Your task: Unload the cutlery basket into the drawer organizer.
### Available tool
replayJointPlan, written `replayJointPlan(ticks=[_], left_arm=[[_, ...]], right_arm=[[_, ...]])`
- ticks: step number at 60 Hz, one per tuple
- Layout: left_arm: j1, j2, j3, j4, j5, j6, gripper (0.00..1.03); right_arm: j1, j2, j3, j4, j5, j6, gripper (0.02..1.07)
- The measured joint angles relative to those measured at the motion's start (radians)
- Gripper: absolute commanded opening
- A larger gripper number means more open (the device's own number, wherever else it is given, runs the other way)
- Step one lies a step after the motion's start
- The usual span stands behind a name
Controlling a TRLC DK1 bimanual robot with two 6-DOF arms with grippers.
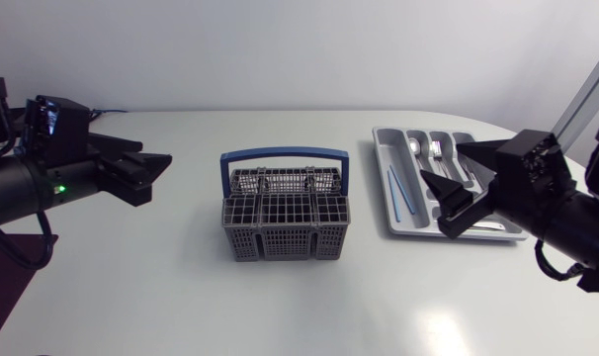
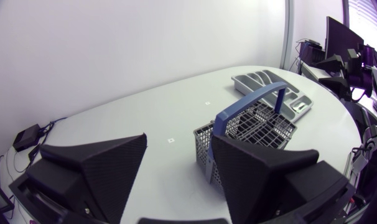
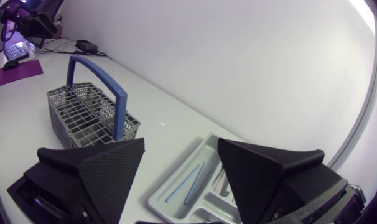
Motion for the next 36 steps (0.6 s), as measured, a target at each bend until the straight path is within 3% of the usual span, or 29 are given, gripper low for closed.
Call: replayJointPlan(ticks=[23,36], left_arm=[[0.148,-0.058,-0.066,0.038,0.003,0.000,1.00],[0.173,-0.101,-0.102,0.064,0.003,0.000,1.00]], right_arm=[[-0.248,-0.147,-0.114,0.043,0.004,-0.003,1.03],[-0.327,-0.214,-0.164,0.082,0.026,0.010,1.03]])
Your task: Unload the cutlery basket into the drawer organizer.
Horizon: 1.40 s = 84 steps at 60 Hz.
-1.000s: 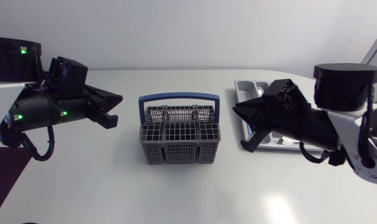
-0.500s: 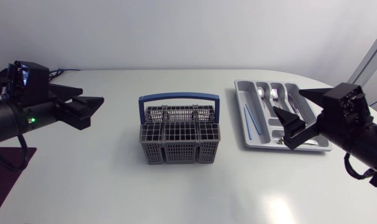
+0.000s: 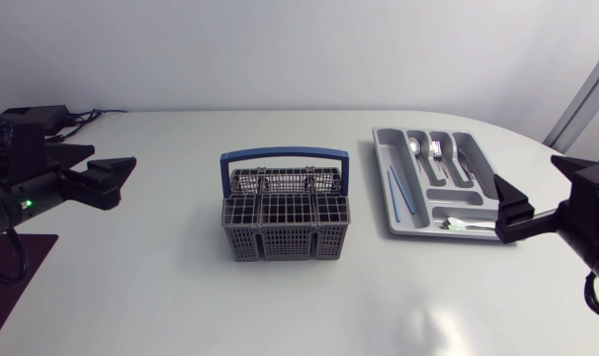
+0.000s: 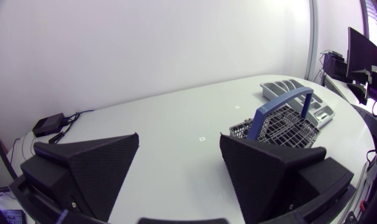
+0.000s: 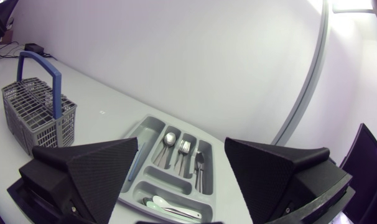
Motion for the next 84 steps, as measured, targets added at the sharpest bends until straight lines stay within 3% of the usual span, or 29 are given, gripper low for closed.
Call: replayJointPlan(ticks=[11,48,84], left_arm=[[0.016,-0.063,-0.061,0.035,-0.001,0.012,1.00],[0.081,-0.295,-0.294,0.209,-0.035,-0.035,1.00],[0.028,-0.589,-0.451,0.151,-0.142,-0.124,1.00]], right_arm=[[-0.027,-0.103,-0.067,0.045,0.037,0.021,1.03],[-0.034,-0.389,-0.207,0.026,0.113,0.093,1.03],[0.073,-0.506,-0.253,-0.111,0.135,0.267,1.03]])
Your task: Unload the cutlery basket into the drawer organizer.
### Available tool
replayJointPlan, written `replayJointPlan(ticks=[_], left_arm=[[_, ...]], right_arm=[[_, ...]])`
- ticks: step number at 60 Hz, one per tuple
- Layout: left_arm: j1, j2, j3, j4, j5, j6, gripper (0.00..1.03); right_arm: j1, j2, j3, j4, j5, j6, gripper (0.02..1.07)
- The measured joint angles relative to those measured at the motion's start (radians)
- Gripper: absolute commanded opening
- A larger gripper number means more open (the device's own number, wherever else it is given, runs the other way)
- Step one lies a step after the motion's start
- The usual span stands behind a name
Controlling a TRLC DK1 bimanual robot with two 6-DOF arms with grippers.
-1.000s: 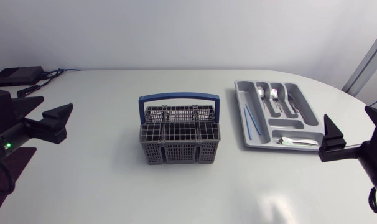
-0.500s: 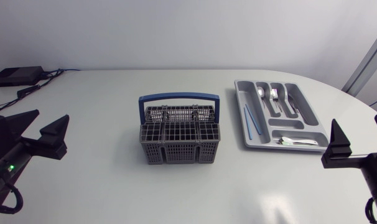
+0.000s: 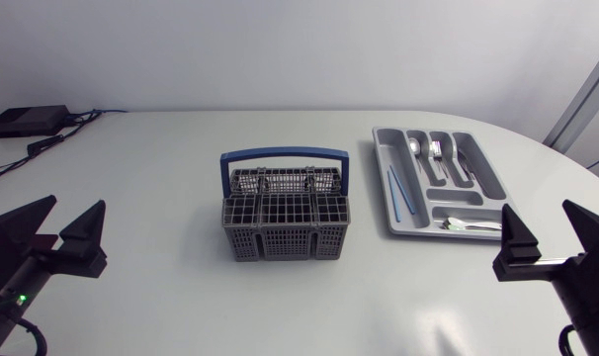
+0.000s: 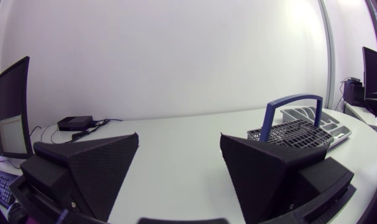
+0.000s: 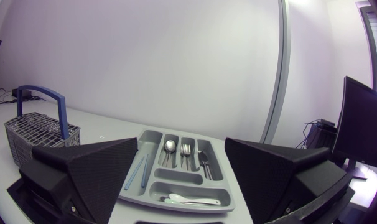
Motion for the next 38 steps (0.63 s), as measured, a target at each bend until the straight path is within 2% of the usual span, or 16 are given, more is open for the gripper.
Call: replayJointPlan(ticks=[21,38], left_arm=[[-0.041,-0.174,-0.093,-0.053,-0.069,-0.046,1.00],[-0.049,-0.211,-0.111,-0.063,-0.076,-0.060,1.00]], right_arm=[[0.072,-0.064,-0.019,-0.082,0.011,0.104,1.03],[0.084,-0.079,-0.019,-0.097,0.014,0.129,1.03]])
